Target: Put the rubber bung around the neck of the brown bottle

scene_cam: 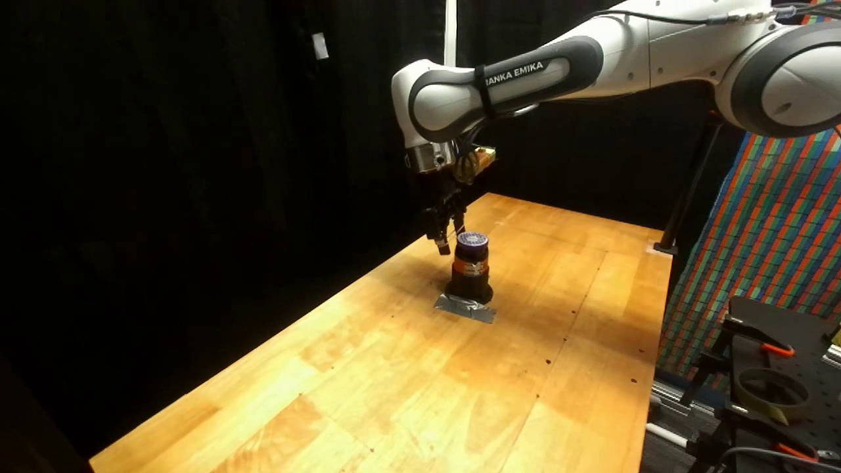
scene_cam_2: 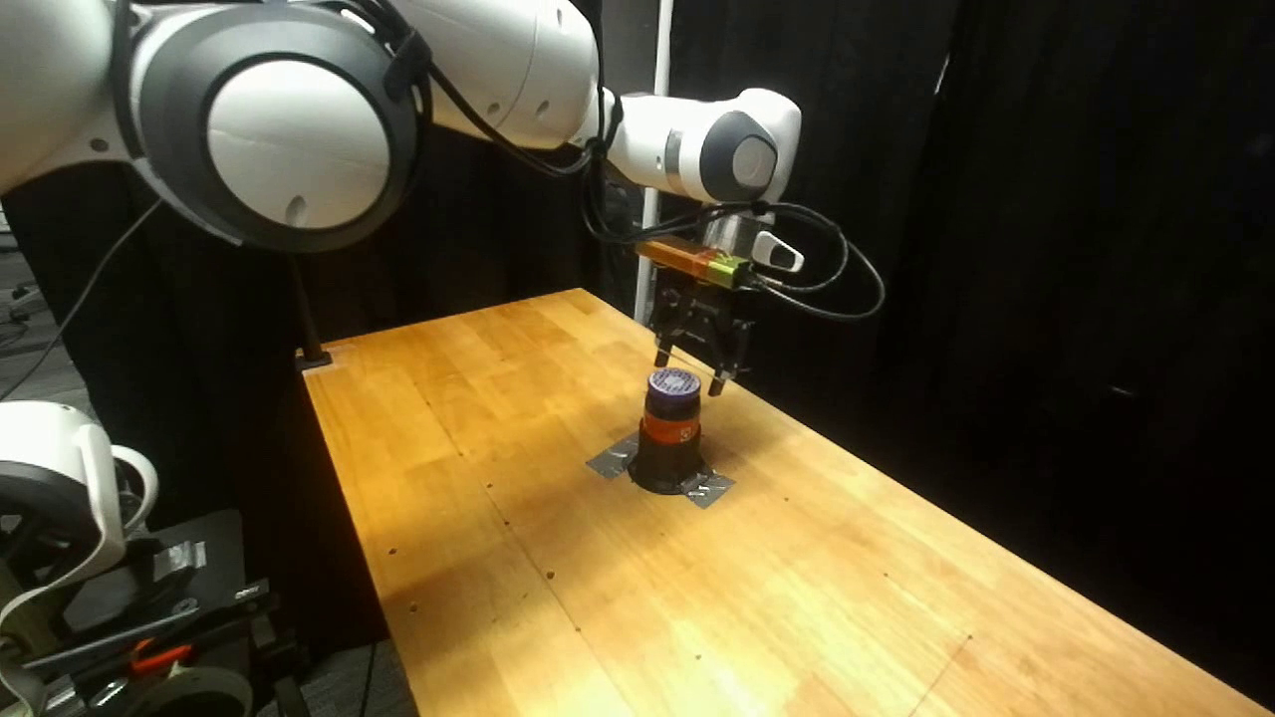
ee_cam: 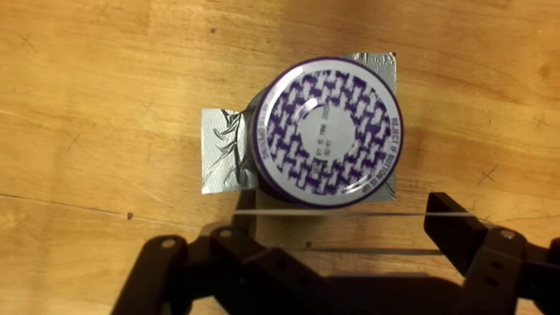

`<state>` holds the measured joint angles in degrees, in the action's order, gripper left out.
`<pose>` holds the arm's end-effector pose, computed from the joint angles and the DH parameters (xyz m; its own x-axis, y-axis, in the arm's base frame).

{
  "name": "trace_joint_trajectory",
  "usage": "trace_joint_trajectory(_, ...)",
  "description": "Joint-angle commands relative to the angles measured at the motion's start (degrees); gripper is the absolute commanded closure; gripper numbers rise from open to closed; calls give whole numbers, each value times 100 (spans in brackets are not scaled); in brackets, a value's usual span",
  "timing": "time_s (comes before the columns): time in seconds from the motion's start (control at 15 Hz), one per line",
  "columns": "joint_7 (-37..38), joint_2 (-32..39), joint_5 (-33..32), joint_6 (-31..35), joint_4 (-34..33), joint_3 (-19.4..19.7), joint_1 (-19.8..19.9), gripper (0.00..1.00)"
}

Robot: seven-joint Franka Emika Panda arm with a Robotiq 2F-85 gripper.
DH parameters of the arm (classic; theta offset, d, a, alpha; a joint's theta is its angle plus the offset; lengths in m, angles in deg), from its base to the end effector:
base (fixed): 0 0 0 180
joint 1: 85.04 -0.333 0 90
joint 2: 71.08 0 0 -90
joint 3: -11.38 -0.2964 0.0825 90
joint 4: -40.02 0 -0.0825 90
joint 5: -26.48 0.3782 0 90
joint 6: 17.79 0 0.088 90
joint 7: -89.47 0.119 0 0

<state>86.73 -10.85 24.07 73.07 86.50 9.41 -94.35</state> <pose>0.7250 0.1294 0.2405 0.9348 0.2272 -0.2729 0.2354 -0.9719 -0.0026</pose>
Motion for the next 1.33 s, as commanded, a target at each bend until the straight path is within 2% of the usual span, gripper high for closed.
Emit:
trace_joint_trajectory(0.0,-21,254,-118,-635,-613,30,-66,0)
trace_joint_trajectory(0.2,-47,245,-87,-855,-580,45,-75,0)
trace_joint_trajectory(0.73,22,225,-65,-800,-364,67,-73,0)
trace_joint_trajectory(0.93,-30,60,-4,-792,-10,26,-39,0)
trace_joint_trajectory(1.27,92,-366,14,-412,825,36,-49,0)
